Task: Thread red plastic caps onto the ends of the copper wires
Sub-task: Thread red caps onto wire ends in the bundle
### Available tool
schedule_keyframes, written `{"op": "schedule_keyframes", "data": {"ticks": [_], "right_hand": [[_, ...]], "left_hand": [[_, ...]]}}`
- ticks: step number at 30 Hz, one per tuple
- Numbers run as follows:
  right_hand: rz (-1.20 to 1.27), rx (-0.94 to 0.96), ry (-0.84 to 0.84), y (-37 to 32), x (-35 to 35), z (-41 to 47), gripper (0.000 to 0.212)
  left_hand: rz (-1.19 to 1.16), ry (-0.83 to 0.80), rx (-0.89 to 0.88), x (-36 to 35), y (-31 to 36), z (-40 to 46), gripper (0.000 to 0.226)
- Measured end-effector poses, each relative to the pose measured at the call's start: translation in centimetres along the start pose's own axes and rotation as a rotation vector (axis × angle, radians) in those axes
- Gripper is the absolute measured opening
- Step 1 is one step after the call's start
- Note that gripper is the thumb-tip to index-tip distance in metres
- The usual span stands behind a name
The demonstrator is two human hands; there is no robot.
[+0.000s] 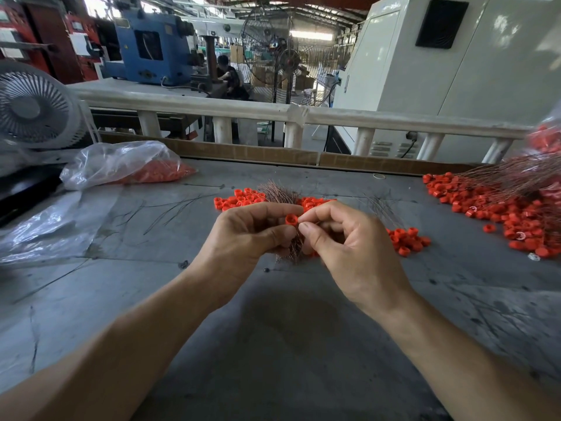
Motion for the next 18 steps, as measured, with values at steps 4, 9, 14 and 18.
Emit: {"op": "schedule_keyframes", "data": {"ticks": [4,9,14,18], "right_hand": [[0.034,-0.015,0.020,0.1,0.3,0.0,0.010],[0.033,-0.019,0.012,0.1,0.2,-0.1,0.010],[0.036,-0.007,0.011,0.0,0.0,-0.1,0.011],[0.014,0.004,0.023,0.1,0.1,0.0,0.011]], "left_hand": [[0.017,-0.030,-0.001,-0.2,0.2,-0.2,0.029],[0.034,-0.103,0.015,-1.0,0.2,-0.4,0.035],[-0.068,-0.037,0.012,-0.4,0.1,-0.3,0.024],[-0.082,-0.010,0.001,0.1,-0.1,-0.1,0.022]]}}
Point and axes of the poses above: each hand's wrist, its own z-axis towards the middle knuckle, its own x-axis out of the back of the hand, y = z × x, the point moved 9 cm from there along z, towards the middle knuckle, and after that the axes turned 8 degrees about -z, right-handed, at the moved point
